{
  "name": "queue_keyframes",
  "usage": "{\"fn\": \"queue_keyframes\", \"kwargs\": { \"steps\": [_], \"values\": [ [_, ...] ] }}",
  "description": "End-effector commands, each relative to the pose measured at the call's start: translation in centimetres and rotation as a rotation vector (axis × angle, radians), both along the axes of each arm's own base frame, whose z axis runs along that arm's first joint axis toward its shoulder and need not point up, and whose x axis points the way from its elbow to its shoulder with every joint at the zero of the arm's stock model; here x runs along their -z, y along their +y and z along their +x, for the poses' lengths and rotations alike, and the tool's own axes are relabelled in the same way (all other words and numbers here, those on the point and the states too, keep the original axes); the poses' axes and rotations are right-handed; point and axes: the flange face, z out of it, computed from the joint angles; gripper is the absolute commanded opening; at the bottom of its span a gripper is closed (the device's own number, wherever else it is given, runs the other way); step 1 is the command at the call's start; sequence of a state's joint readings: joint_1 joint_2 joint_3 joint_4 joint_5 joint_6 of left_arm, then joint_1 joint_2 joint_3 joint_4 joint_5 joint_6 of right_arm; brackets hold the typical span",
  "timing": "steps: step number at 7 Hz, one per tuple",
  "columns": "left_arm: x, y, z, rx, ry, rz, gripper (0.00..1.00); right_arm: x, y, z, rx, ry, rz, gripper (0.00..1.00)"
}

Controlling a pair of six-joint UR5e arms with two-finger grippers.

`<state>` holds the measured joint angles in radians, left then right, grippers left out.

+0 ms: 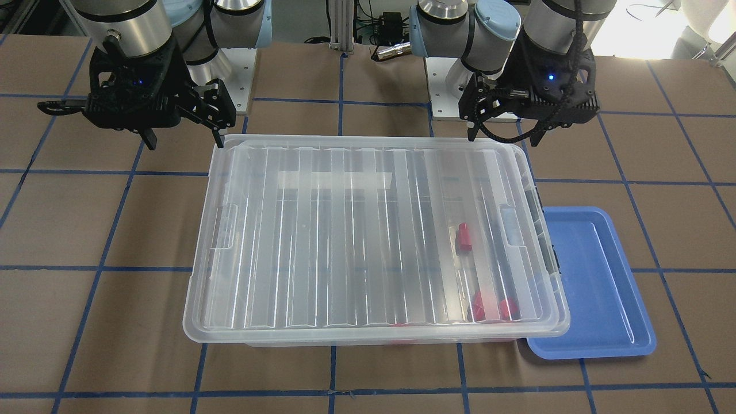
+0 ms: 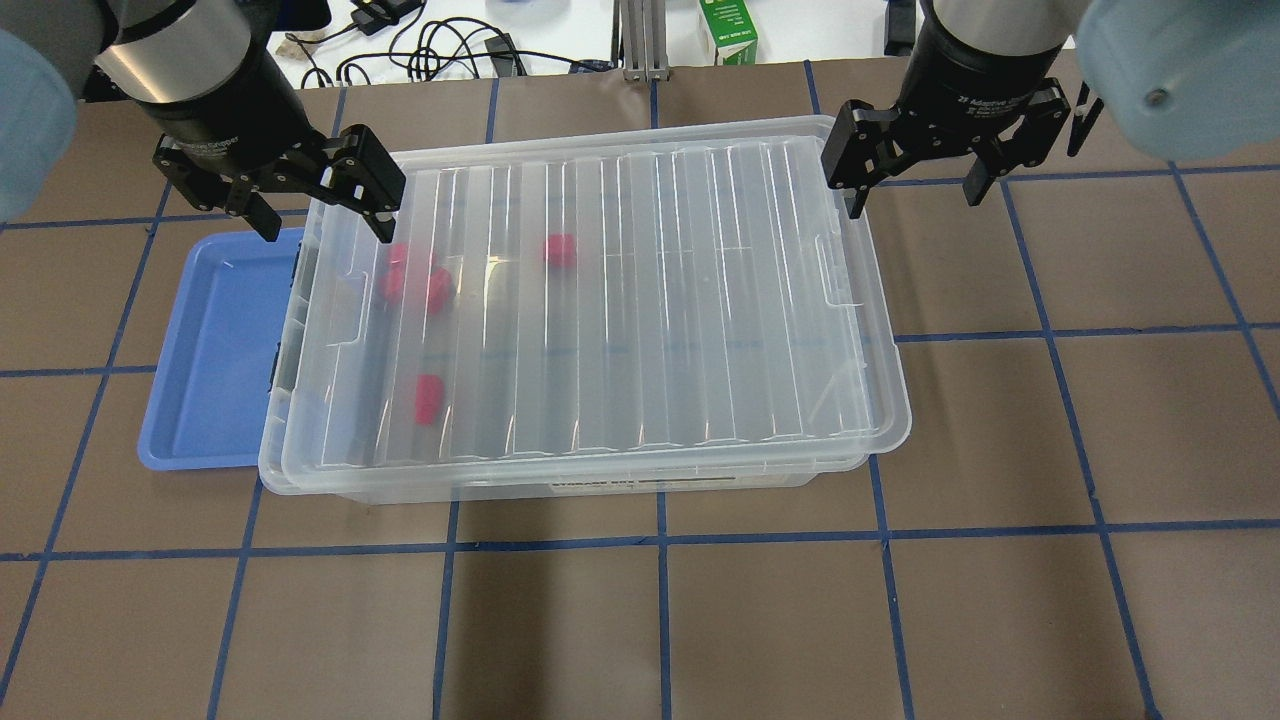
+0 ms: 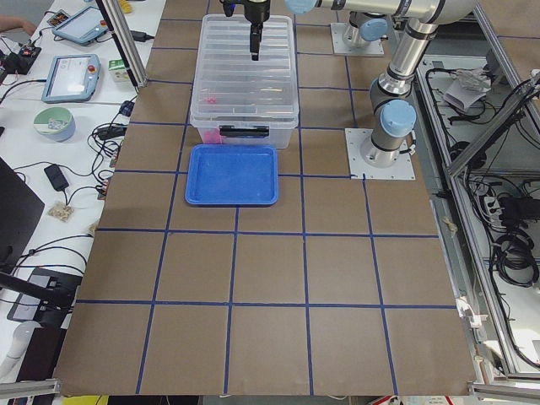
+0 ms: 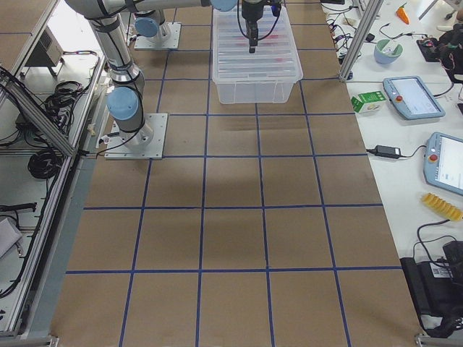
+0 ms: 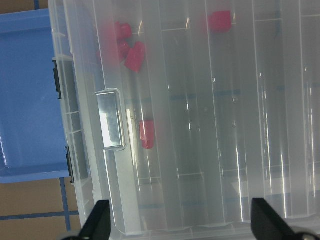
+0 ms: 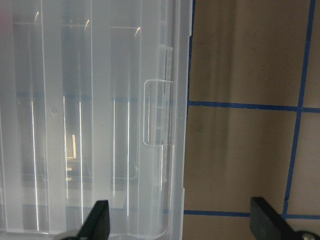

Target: Place red block in blue tray from box

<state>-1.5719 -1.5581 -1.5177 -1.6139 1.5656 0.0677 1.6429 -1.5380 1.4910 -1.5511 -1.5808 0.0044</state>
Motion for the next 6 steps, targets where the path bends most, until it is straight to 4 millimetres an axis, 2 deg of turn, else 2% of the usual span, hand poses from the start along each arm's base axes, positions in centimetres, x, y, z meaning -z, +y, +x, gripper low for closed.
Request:
{"fn": "queue_keyframes", "kwargs": {
  "steps": [1, 5, 6],
  "values": [
    [0.0, 0.0, 0.1, -0.003, -0.001, 0.000, 1.00, 0.0, 0.0, 0.0, -0.001, 0.001, 0.000, 1.00],
    [0.1, 0.1, 0.1, -0.003, -0.002, 0.003, 1.00, 0.4, -0.3, -0.4, 0.005, 0.001, -0.002, 1.00],
    [0.1, 0.2, 0.0, -0.001, -0.004, 0.003, 1.00, 3.2, -0.8, -0.3, 0.002, 0.007, 0.025, 1.00]
  ]
}}
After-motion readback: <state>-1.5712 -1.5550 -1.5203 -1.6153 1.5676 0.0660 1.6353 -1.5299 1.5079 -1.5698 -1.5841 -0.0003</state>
